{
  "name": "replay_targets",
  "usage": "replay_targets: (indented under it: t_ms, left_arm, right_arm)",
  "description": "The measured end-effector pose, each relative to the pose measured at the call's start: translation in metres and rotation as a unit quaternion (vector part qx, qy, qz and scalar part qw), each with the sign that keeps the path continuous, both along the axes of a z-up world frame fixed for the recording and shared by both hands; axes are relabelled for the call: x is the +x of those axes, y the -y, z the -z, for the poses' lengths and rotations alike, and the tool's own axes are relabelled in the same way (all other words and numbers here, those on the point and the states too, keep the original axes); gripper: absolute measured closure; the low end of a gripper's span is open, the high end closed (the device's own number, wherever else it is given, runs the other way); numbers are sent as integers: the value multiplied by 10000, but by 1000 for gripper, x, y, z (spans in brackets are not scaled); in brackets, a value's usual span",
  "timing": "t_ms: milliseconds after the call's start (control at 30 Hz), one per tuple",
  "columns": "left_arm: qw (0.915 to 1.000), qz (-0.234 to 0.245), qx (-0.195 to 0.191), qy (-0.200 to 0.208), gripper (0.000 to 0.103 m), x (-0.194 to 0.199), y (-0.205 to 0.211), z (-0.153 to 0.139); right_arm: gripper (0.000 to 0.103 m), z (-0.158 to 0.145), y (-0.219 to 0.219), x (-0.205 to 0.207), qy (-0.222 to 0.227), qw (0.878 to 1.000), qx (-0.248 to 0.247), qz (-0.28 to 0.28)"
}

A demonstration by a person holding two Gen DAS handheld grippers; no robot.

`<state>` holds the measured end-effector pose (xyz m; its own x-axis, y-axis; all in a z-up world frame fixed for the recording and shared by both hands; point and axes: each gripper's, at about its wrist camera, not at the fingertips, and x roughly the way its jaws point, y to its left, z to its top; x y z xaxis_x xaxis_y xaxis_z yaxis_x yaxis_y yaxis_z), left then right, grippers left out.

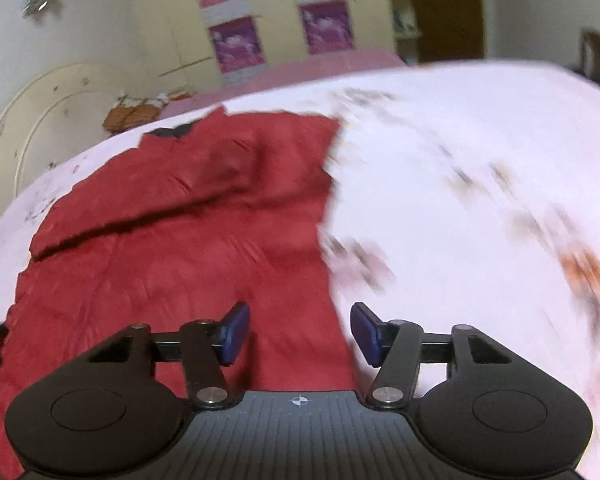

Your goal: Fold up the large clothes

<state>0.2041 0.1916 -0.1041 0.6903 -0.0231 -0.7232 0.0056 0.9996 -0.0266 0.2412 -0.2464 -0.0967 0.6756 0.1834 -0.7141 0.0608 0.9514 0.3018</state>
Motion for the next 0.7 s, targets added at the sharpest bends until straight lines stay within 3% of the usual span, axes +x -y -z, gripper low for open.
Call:
replay_targets:
  t_ms: [233, 400, 500, 600, 633, 700]
  left_arm:
    - [9948, -74, -1008, -155, 24, -57, -19, 0]
    - [9768, 311, -2098, -282, 26, -68, -22, 3]
    - [9672, 452, -2474, -348, 28, -60, -23, 6]
    - [9579, 196, -2848, -319, 38, -51, -31, 14]
    - [9546, 66, -2964, -293, 45, -49, -33, 16]
    - [9527, -104, -3026, -278, 50, -48, -34, 18]
  right_arm:
    - [47, 11, 31, -71, -286, 9970, 722, 67]
    - [47, 16, 40, -92, -341, 9878, 1522, 40]
    - [47, 22, 49, -88, -388, 9725, 2294, -38]
    - [47, 35, 61, -76, -388, 9560, 2903, 138]
    - [48, 39, 65, -71, -384, 9513, 3051, 197]
    - [67, 42, 66, -63, -447, 9485, 3131, 184]
